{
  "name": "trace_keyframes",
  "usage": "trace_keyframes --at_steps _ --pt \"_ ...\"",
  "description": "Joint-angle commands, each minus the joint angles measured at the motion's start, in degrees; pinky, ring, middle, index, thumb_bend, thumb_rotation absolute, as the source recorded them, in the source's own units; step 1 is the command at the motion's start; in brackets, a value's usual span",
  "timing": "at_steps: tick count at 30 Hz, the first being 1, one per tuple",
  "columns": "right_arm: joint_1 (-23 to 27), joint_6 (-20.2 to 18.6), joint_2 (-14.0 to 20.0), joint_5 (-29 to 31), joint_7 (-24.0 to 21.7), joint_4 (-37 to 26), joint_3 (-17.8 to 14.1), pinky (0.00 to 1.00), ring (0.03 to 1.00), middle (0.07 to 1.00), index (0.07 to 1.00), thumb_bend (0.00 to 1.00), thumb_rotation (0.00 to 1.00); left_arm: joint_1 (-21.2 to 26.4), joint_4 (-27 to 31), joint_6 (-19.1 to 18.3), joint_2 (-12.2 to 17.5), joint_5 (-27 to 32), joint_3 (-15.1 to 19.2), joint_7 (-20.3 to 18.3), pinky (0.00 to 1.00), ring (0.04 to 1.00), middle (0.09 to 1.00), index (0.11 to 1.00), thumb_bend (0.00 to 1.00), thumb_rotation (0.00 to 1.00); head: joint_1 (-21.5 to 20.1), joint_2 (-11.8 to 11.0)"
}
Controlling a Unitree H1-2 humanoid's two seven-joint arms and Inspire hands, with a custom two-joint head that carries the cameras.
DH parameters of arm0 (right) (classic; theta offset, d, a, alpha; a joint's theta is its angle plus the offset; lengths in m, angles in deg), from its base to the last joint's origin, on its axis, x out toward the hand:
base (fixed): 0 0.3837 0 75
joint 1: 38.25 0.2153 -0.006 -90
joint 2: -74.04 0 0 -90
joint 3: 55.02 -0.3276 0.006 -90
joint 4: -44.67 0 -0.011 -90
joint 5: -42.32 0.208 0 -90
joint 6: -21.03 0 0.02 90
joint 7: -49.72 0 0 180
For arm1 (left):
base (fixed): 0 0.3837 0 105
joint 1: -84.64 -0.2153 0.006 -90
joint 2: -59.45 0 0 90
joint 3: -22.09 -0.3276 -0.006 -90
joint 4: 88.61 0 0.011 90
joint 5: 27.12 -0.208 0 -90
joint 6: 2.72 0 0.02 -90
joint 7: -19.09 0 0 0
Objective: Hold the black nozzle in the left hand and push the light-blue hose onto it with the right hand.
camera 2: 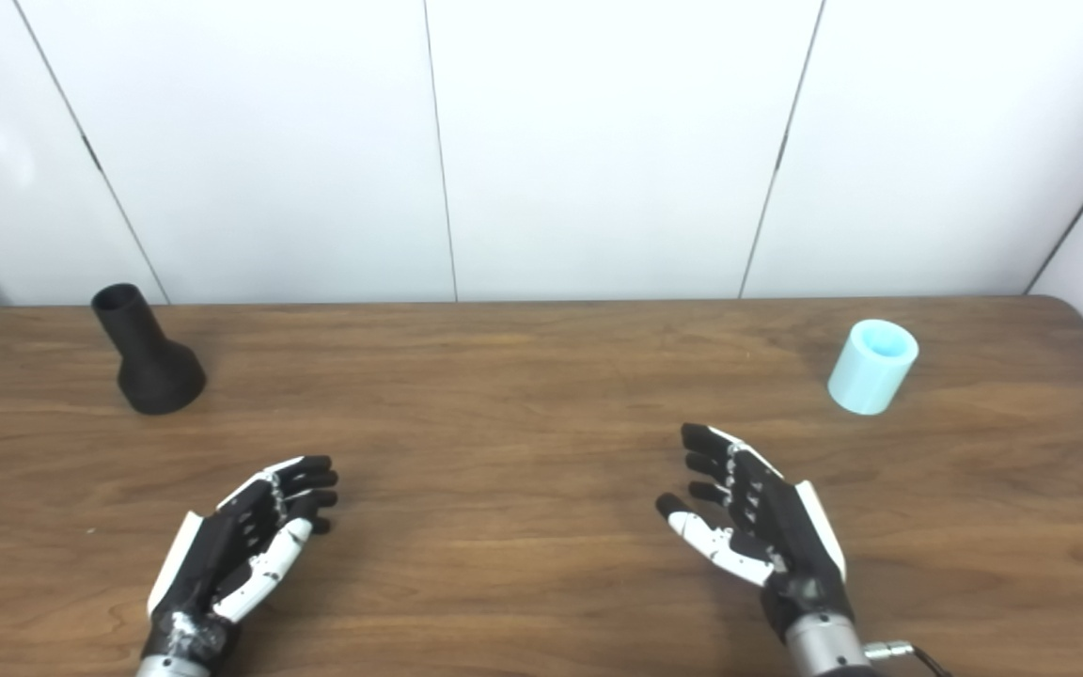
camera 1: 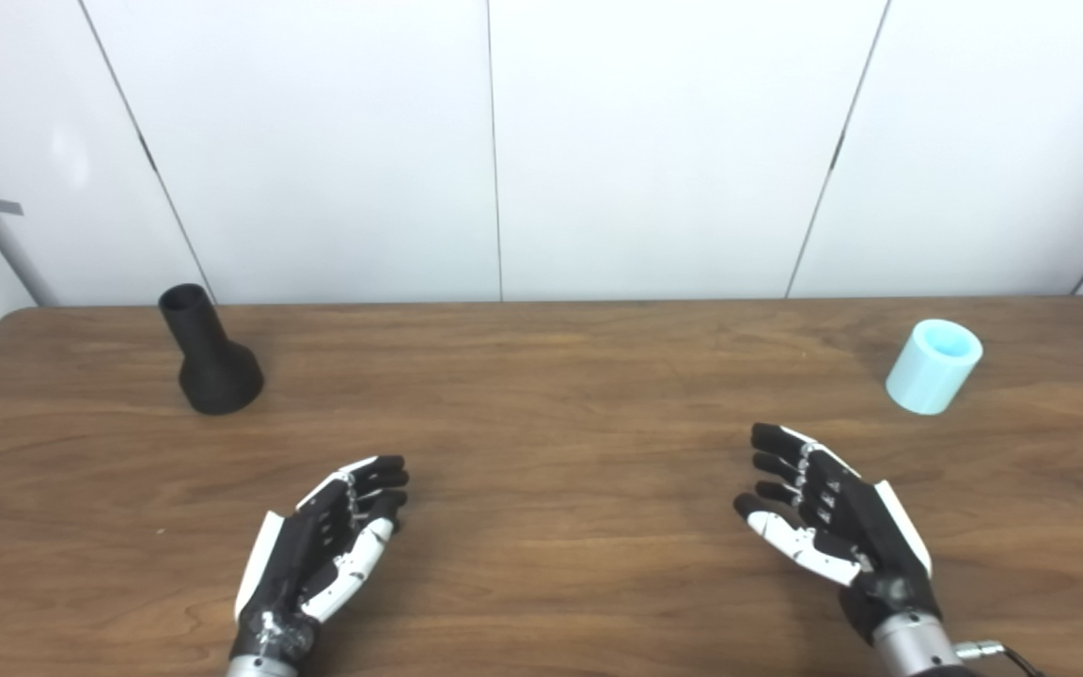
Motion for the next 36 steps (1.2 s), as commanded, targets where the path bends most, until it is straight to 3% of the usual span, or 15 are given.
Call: trace_keyframes --at_steps 1,7,11,28,32,34,36 --pt "1.46 1.83 1.62 1.52 -0.63 -0.68 -1.16 0.78 0.846 0.841 0.794 0.21 0.00 1.24 0.19 1.94 -0.66 -1.26 -0.94 0.58 0.65 0.724 0.756 0.753 0.23 0.36 1.78 0.04" --pt "1.95 1.54 3.09 3.77 -1.09 -0.41 -3.09 0.83 0.871 0.862 0.808 0.18 0.00 1.56 0.79 -0.67 -3.19 -3.15 -2.64 2.06 0.65 0.716 0.748 0.741 0.27 0.41 8.53 0.07" --pt "2.07 2.21 4.41 4.55 -1.90 -0.09 -3.68 0.88 0.888 0.871 0.820 0.15 0.00 2.11 0.68 -1.01 -4.34 -4.41 -3.56 2.63 0.64 0.715 0.748 0.738 0.27 0.42 10.70 0.01" --pt "2.38 0.60 4.99 5.52 -2.05 -1.13 -3.60 0.91 0.909 0.888 0.843 0.12 0.00 2.80 -0.85 1.55 -4.57 -7.59 -4.25 4.74 0.62 0.709 0.742 0.733 0.25 0.43 11.26 -0.50" --pt "2.34 0.31 5.04 5.33 -2.05 -1.47 -3.46 0.92 0.911 0.891 0.845 0.12 0.00 2.84 -0.38 1.43 -5.88 -12.61 -2.96 9.16 0.61 0.700 0.728 0.743 0.33 0.43 11.26 -0.50" --pt "2.34 0.01 5.03 5.24 -2.01 -1.70 -3.38 0.92 0.911 0.891 0.845 0.12 0.00 2.99 0.70 0.03 -7.73 -14.10 -0.67 12.87 0.58 0.669 0.691 0.709 0.43 0.37 11.42 -0.82" --pt "2.32 -0.14 4.90 5.41 -1.96 -1.74 -3.44 0.93 0.918 0.894 0.849 0.11 0.00 3.24 1.66 -1.10 -8.87 -13.26 1.64 14.54 0.62 0.695 0.705 0.711 0.53 0.30 11.49 -1.10"
